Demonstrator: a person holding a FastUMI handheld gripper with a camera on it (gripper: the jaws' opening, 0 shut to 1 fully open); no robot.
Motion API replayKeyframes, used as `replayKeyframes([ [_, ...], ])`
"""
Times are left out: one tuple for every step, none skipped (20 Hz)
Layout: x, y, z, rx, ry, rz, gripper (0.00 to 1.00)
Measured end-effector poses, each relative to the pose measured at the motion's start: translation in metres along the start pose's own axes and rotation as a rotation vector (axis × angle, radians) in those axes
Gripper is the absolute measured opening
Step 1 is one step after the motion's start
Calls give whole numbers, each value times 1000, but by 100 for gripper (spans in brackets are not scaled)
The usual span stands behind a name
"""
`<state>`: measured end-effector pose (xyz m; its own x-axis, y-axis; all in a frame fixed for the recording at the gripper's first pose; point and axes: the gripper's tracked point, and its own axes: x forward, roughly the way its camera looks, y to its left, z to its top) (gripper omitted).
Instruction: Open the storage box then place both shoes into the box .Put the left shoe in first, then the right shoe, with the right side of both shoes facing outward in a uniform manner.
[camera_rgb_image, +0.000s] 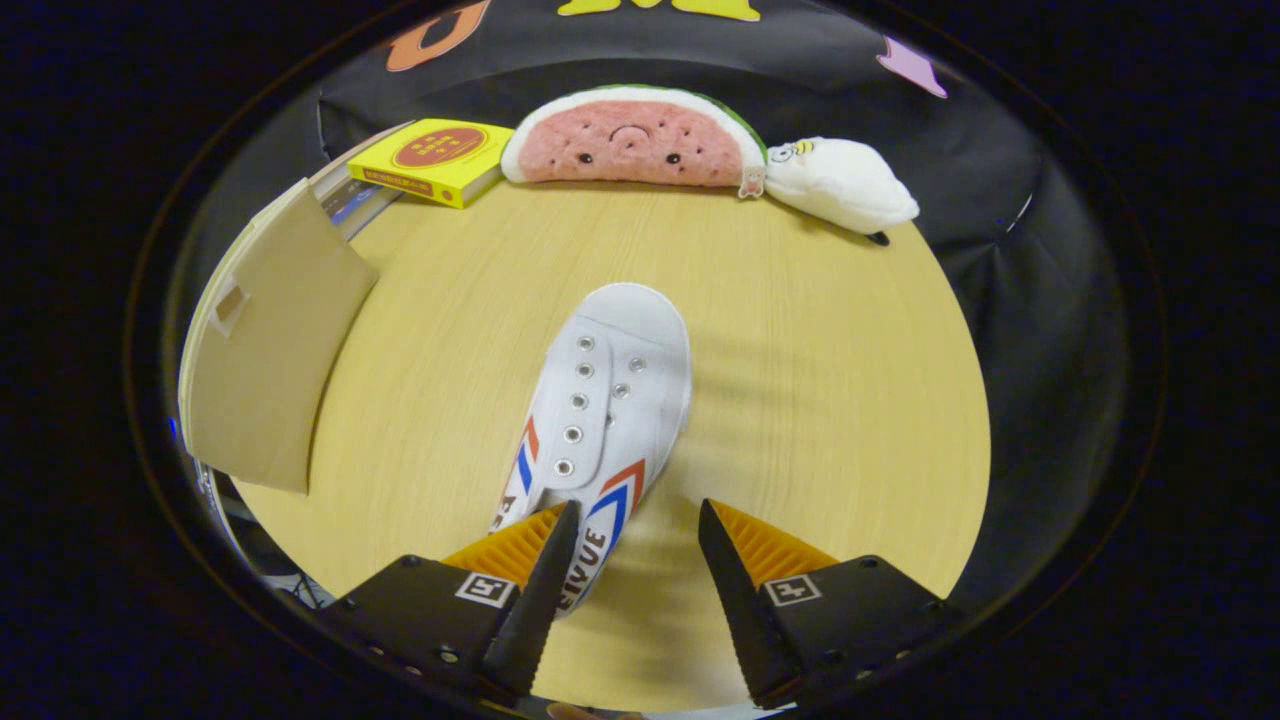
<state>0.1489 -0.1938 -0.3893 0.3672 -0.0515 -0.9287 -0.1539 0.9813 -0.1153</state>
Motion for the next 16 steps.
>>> replayKeyframes([
  [2, 0, -3, 16, 29, 12, 73],
  [2, 9, 2, 52, 11, 64, 65],
  [6, 9, 1, 77, 23, 81, 56],
  [6, 13, 1, 81, 19, 115, 48],
  [5, 16, 0, 86, 25, 137, 40],
  [5, 15, 2, 89, -1, 139, 31],
  [5, 14, 0, 78, 2, 142, 30],
  [2, 15, -2, 111, -16, 160, 24],
  [5, 6, -1, 151, 2, 155, 18],
  [10, 13, -2, 209, 8, 190, 1],
  [5, 10, 0, 253, 13, 219, 1],
  [2, 9, -1, 290, 18, 243, 0],
  [-1, 10, 1, 321, 18, 265, 1],
  [-5, 10, 3, 341, 11, 282, 1],
  [-13, 8, 3, 357, 3, 290, 1],
  [-20, 8, 6, 368, -5, 295, 0],
])
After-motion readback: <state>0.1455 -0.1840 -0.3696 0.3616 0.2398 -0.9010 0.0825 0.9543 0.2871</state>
